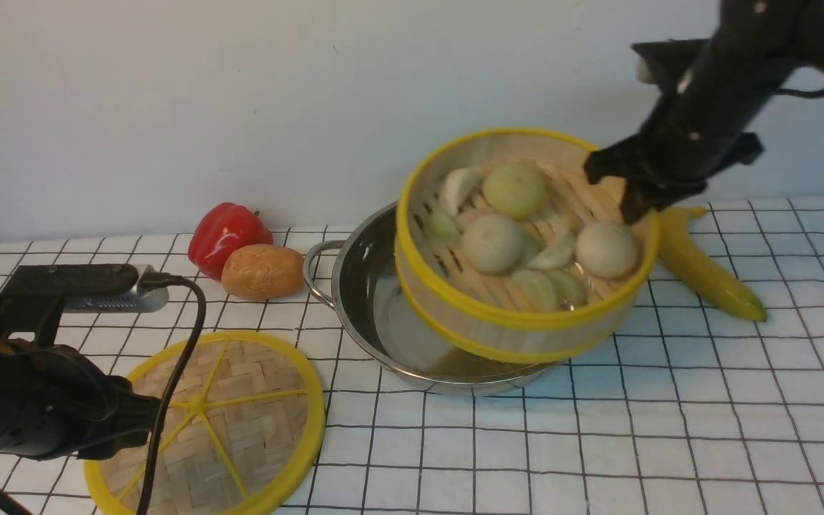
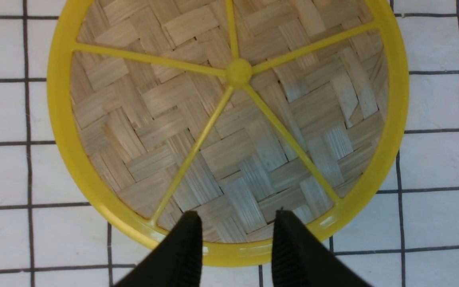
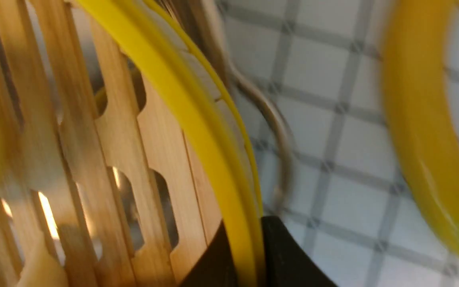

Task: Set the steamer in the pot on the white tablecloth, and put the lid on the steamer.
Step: 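Place the bamboo steamer basket of food into the steel pot with the right gripper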

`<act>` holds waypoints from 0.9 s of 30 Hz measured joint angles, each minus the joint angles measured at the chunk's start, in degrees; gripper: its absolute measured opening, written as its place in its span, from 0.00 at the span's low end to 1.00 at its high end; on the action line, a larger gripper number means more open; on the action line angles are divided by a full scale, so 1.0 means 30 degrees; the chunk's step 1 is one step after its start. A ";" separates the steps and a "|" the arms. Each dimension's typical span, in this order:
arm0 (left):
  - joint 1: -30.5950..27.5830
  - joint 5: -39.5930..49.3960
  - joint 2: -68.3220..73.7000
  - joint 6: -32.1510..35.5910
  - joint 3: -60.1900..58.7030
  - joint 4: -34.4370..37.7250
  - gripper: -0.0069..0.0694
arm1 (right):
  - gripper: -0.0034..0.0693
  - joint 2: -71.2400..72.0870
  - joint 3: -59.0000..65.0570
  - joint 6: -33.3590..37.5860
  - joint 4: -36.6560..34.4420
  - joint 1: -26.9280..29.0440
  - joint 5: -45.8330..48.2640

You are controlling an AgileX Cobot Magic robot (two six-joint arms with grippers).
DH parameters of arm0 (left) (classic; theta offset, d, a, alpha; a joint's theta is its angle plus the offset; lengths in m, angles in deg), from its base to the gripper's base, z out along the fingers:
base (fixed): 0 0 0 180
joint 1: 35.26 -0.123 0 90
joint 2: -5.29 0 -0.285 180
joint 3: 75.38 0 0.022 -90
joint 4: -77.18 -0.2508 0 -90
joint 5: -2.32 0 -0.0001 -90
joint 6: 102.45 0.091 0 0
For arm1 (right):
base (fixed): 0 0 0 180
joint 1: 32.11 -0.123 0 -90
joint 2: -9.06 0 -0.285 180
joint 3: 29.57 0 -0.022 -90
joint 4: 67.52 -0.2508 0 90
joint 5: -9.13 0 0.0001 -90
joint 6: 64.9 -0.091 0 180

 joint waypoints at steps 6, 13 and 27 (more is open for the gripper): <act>0.0000 0.0000 0.0000 0.0000 0.0000 0.0000 0.41 | 0.13 -0.2964 -0.3556 -0.0365 -0.0726 -0.0992 -0.0004; 0.0000 0.0000 0.0000 0.0000 0.0000 0.0000 0.41 | 0.13 -0.4922 -0.4516 -0.0603 -0.0445 -0.1472 0.0137; 0.0000 0.0000 0.0000 0.0000 0.0000 0.0000 0.41 | 0.13 -0.5637 -0.4587 -0.0763 0.1491 -0.1472 0.0219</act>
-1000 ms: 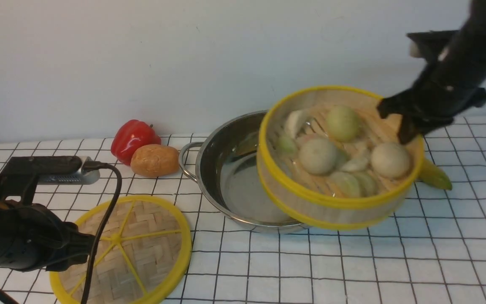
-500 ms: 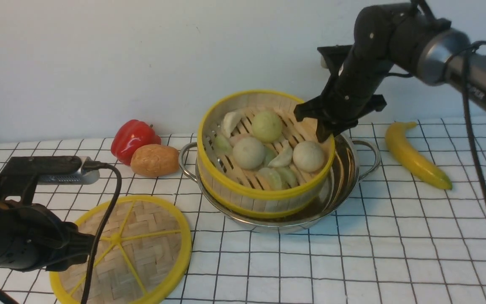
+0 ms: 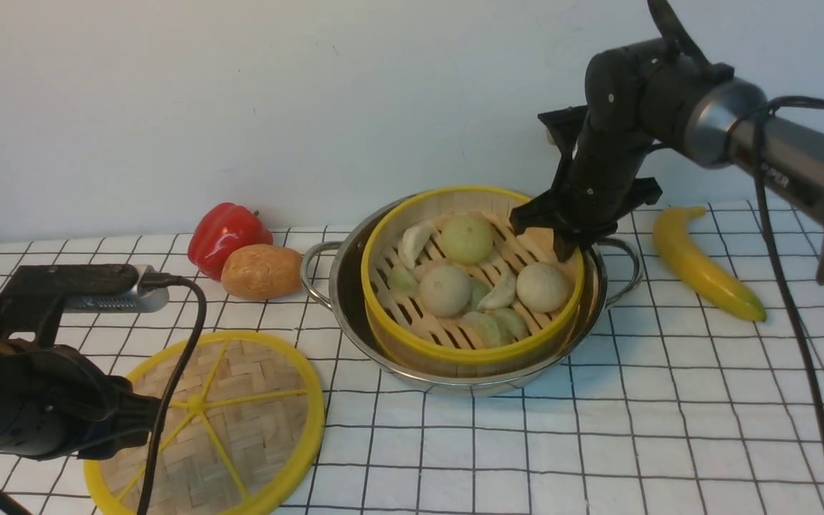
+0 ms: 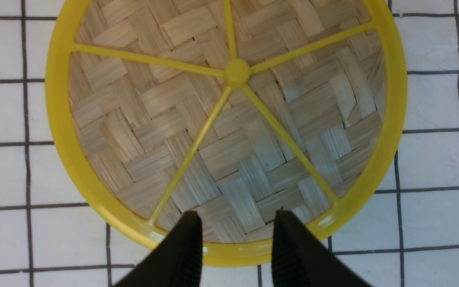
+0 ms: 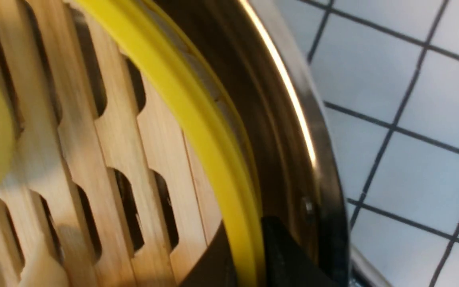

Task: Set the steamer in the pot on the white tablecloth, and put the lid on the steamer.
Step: 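Place the bamboo steamer basket of food into the steel pot with the right gripper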

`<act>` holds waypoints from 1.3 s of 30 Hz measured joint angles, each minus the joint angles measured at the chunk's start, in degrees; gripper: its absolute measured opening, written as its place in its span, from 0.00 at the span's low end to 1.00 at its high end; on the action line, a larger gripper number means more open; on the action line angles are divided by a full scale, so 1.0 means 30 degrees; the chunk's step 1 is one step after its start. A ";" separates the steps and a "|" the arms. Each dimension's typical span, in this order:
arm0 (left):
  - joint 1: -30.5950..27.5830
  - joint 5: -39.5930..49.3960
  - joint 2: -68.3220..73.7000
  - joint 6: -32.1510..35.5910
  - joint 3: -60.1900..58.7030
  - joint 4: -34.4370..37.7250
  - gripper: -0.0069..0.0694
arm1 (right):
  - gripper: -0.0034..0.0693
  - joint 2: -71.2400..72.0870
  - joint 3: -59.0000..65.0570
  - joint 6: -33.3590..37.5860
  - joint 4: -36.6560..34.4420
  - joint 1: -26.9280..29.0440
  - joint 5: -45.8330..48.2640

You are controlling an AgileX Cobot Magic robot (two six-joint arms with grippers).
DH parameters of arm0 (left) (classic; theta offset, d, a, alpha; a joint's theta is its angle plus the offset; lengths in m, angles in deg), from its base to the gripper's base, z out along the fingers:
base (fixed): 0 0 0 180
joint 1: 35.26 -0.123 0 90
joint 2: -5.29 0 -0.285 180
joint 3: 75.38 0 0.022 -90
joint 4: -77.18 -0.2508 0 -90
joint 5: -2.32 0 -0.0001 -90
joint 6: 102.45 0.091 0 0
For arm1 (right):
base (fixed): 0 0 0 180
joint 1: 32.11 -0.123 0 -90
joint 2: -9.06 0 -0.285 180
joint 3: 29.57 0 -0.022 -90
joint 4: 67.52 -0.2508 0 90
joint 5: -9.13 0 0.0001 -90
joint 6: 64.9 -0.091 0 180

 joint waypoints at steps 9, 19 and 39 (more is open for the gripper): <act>0.0000 0.0000 0.0000 0.0000 0.0000 0.0055 0.41 | 0.13 -0.0135 0.0000 0.0000 -0.0067 0.0000 0.0037; 0.0000 0.0000 0.0000 0.0000 0.0000 0.0055 0.41 | 0.13 -0.0637 -0.0038 -0.0152 -0.0417 0.0000 -0.0300; 0.0000 -0.1221 0.0000 0.0000 0.0000 0.0411 0.41 | 0.56 -0.0016 -0.0071 0.0122 -0.0655 0.0000 -0.0305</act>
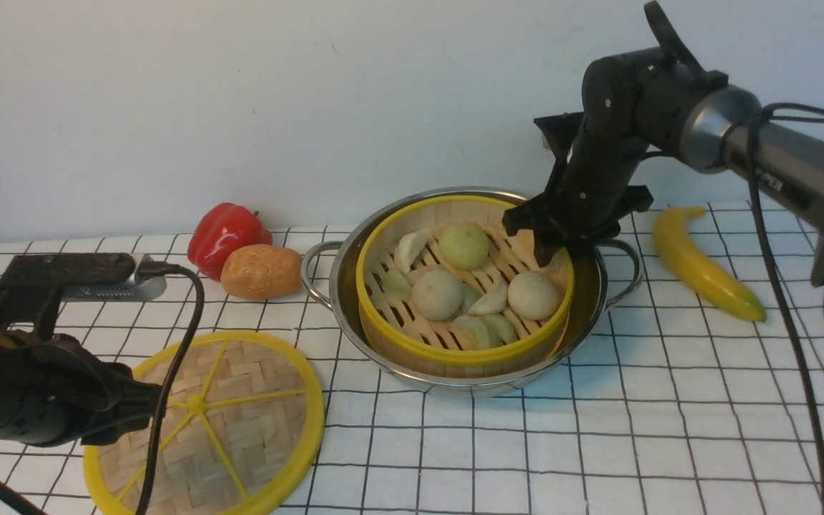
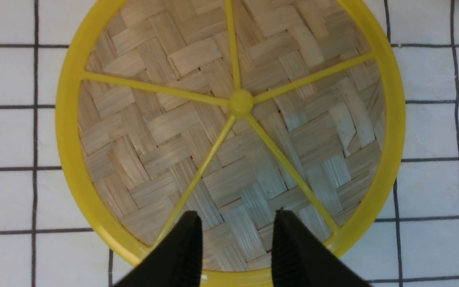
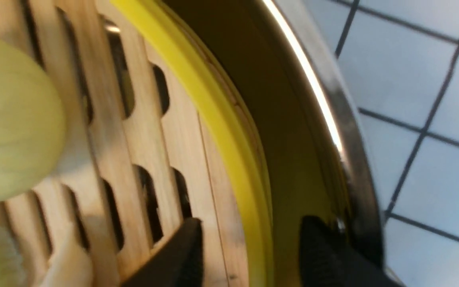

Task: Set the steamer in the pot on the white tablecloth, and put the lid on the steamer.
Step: 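Place the bamboo steamer basket of food into the steel pot with the right gripper, then grasp the bamboo steamer lid lying on the table by its centre knob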

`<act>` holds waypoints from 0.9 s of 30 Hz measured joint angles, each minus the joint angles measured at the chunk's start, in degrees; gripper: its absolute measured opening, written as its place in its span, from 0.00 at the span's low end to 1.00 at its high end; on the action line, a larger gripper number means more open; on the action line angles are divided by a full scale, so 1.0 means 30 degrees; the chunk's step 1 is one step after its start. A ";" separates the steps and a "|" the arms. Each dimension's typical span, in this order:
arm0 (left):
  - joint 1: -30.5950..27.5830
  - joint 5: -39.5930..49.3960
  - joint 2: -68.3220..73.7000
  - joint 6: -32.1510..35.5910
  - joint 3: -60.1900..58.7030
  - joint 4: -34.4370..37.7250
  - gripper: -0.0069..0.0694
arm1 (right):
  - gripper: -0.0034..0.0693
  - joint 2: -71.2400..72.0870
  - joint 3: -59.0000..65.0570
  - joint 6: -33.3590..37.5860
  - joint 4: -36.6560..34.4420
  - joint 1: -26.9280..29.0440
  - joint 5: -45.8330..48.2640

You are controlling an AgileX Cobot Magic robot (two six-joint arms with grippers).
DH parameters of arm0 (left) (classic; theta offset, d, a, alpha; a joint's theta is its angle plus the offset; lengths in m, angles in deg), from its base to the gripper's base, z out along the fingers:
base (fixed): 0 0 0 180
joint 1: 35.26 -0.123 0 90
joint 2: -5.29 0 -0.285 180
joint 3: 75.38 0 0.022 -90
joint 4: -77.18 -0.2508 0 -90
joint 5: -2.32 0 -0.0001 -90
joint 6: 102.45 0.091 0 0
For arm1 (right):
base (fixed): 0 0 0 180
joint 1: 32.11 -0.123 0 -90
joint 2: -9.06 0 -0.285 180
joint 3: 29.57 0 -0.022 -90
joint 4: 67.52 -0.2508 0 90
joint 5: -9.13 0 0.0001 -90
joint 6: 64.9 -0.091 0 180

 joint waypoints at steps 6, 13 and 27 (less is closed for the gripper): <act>0.0000 -0.1484 0.0016 0.0858 0.0000 0.1032 0.41 | 0.70 0.1717 0.0000 0.0170 0.0000 0.0000 0.0020; 0.0000 -0.2390 0.0422 0.1181 0.0039 0.1541 0.41 | 0.73 0.5221 0.0000 0.0533 0.0074 0.0000 0.0057; 0.0037 -0.1351 0.6749 0.1470 0.3917 0.1598 0.41 | 0.65 2.1021 0.6044 0.1927 -0.2737 0.0000 -0.0134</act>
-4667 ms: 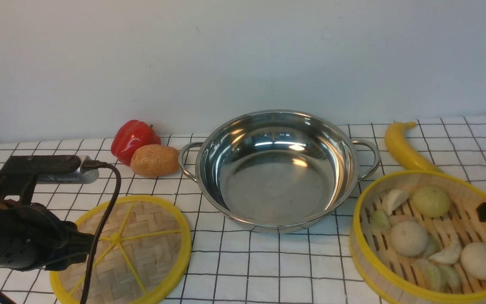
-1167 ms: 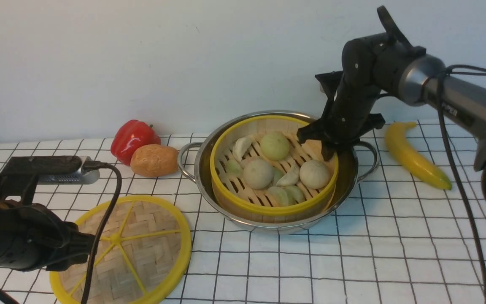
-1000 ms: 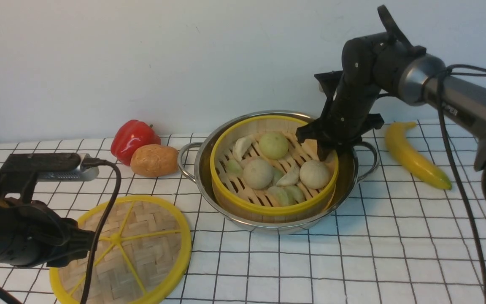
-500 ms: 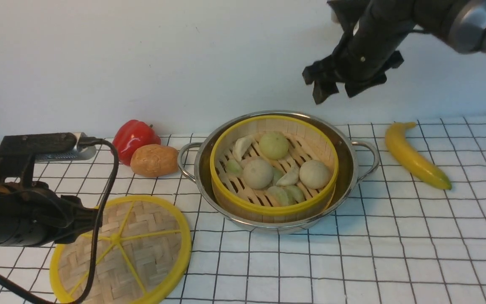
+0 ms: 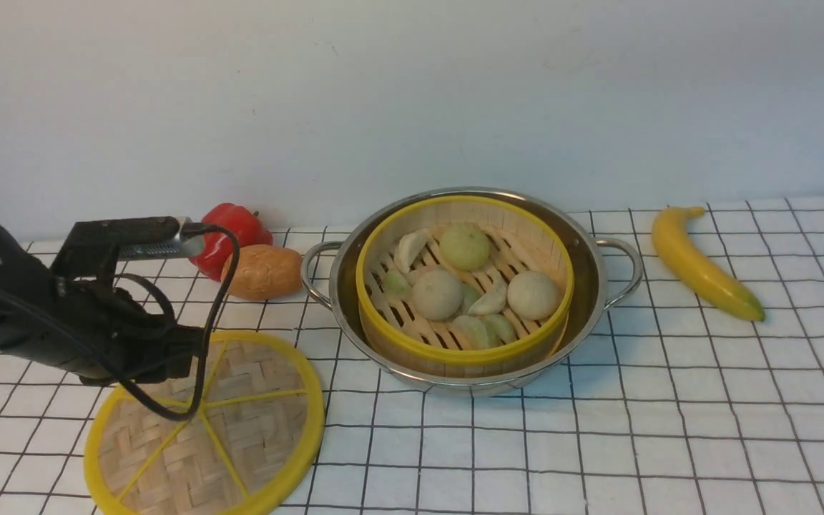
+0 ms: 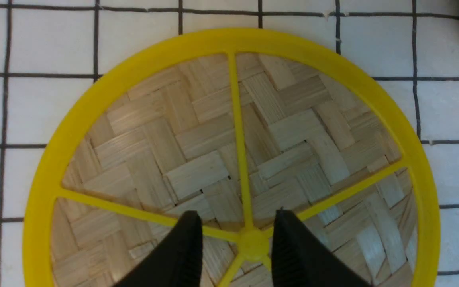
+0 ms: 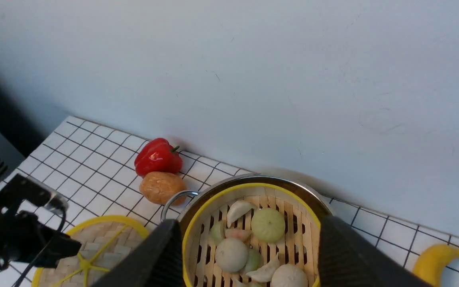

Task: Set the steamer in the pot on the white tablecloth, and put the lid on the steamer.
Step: 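Grasp the bamboo steamer lid lying on the table by its centre knob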

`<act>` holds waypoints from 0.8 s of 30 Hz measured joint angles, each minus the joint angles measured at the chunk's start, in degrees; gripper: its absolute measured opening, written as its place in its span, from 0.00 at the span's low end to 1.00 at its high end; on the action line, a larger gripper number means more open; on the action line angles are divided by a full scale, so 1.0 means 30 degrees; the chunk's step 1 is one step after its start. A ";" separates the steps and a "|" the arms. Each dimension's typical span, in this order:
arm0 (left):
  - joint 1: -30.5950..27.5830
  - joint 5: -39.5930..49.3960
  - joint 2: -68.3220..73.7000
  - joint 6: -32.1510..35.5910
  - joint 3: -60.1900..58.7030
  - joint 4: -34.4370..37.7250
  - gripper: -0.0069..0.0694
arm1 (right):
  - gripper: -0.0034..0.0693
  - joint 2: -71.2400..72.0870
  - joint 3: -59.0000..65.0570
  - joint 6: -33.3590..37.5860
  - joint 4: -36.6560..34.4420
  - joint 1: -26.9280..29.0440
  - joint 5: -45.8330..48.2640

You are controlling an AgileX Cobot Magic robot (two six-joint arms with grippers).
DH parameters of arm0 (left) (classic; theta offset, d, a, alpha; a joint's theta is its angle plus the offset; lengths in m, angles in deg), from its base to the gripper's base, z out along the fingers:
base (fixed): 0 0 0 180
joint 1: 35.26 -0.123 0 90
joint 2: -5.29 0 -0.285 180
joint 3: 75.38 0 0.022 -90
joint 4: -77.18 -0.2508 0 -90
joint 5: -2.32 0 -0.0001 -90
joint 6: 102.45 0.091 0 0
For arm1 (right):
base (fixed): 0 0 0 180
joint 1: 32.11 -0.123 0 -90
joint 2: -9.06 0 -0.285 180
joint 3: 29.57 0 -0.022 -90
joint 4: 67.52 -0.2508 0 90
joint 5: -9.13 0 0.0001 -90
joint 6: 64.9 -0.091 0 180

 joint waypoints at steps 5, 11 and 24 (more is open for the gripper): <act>0.0018 0.1050 0.0717 0.0016 0.0707 0.0000 0.41 | 0.62 0.3052 0.2138 0.0127 0.0059 0.0000 0.0088; 0.0018 0.1723 0.0906 0.0016 0.0795 0.0000 0.41 | 0.61 0.6782 0.4125 0.0110 0.0081 0.0000 0.0178; 0.0018 0.1587 0.2050 0.0016 0.0830 0.0038 0.41 | 0.61 0.7443 0.4286 -0.0148 0.0064 0.0000 0.0211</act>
